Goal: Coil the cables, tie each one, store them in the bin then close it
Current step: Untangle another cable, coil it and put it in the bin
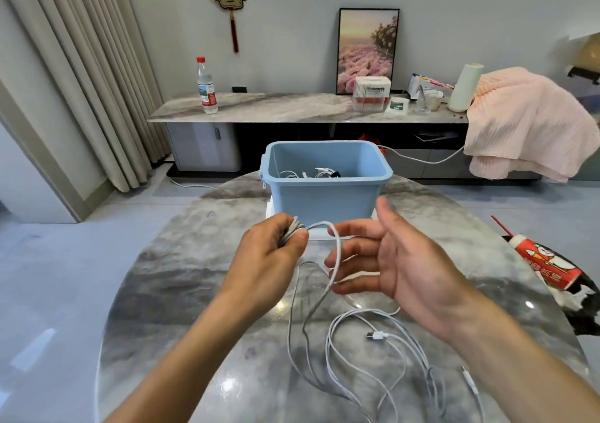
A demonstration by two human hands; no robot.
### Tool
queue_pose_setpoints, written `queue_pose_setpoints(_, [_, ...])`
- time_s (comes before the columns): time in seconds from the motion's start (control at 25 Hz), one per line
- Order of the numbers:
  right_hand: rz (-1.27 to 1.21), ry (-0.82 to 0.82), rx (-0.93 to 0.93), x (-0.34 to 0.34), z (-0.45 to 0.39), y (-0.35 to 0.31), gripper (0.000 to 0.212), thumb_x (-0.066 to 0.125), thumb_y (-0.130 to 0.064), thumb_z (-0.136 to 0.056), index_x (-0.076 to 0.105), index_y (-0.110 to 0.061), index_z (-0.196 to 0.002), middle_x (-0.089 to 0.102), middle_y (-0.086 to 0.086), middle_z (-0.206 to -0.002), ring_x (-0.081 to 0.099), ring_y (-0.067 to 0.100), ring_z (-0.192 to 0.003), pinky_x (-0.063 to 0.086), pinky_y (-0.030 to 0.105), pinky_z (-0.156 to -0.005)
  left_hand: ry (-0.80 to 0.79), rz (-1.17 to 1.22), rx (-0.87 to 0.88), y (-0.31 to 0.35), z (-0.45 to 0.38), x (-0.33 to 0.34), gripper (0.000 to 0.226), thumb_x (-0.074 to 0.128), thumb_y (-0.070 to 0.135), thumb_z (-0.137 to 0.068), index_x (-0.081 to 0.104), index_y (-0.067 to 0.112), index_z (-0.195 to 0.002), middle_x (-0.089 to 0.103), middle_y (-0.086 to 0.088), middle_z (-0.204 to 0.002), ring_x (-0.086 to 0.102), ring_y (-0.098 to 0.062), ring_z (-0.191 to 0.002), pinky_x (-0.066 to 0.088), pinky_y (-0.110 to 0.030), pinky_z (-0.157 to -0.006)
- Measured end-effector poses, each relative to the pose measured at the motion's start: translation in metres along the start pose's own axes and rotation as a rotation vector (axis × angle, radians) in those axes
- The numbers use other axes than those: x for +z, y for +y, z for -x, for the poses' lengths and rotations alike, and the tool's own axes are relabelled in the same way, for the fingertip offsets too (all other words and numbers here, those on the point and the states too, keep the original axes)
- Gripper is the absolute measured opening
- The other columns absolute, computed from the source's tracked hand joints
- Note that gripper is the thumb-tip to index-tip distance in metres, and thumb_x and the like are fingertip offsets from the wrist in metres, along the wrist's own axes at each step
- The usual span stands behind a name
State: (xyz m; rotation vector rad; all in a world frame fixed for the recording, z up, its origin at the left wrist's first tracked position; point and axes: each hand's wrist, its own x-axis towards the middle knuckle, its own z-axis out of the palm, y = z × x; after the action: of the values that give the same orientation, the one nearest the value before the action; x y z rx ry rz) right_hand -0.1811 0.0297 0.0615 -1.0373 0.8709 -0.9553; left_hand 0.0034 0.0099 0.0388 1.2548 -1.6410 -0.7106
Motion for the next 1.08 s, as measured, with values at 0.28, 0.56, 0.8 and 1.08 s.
queue_pose_setpoints(0.28, [0.133, 0.157, -0.033, -0.006, -0.001, 0.002, 0.022, 0.049, -0.009, -0.101, 0.068, 0.001, -0.101, 0.045, 0.001, -0.056, 0.039, 0.009, -0.042, 0.045, 0.024, -0.047, -0.195, 0.296, -0.215, 0.009, 0.003, 0.007, 0.026, 0.059, 0.021, -0.09, 0.054, 0.003, -0.072, 0.043, -0.002, -0.058, 0.037, -0.015, -0.055, 0.031, -0.031, -0.056])
queue_pose_setpoints(0.56, [0.538, 0.308, -0.457, 0.001, -0.017, 0.031, 0.022, 0.051, -0.02, -0.102, 0.071, -0.023, -0.091, 0.054, -0.012, -0.057, 0.046, 0.001, -0.055, 0.037, 0.018, -0.056, -0.374, 1.165, -0.491, 0.023, 0.009, 0.003, 0.025, 0.05, 0.016, -0.086, 0.068, 0.002, -0.096, 0.055, -0.002, -0.07, 0.054, -0.015, -0.064, 0.039, -0.037, -0.082])
queue_pose_setpoints(0.8, [0.39, 0.254, -0.022, 0.04, -0.007, 0.058, 0.019, 0.04, -0.017, -0.105, 0.059, -0.021, -0.104, 0.054, 0.0, -0.062, 0.04, 0.009, -0.04, 0.034, 0.023, -0.039, -0.031, 1.15, -0.351, 0.01, 0.008, 0.012, 0.033, 0.058, 0.002, -0.084, 0.064, 0.007, -0.115, 0.069, -0.002, -0.101, 0.066, -0.011, -0.094, 0.043, -0.033, -0.086])
queue_pose_setpoints(1.08, [0.819, 0.044, -0.042, 0.039, 0.016, 0.02, 0.021, 0.051, -0.026, -0.1, 0.066, -0.018, -0.087, 0.063, -0.004, -0.059, 0.049, -0.001, -0.046, 0.038, 0.021, -0.053, 0.009, -0.06, 0.126, -0.006, 0.004, 0.006, 0.016, 0.044, 0.01, -0.099, 0.058, 0.015, -0.104, 0.068, 0.012, -0.094, 0.063, -0.005, -0.092, 0.044, -0.033, -0.094])
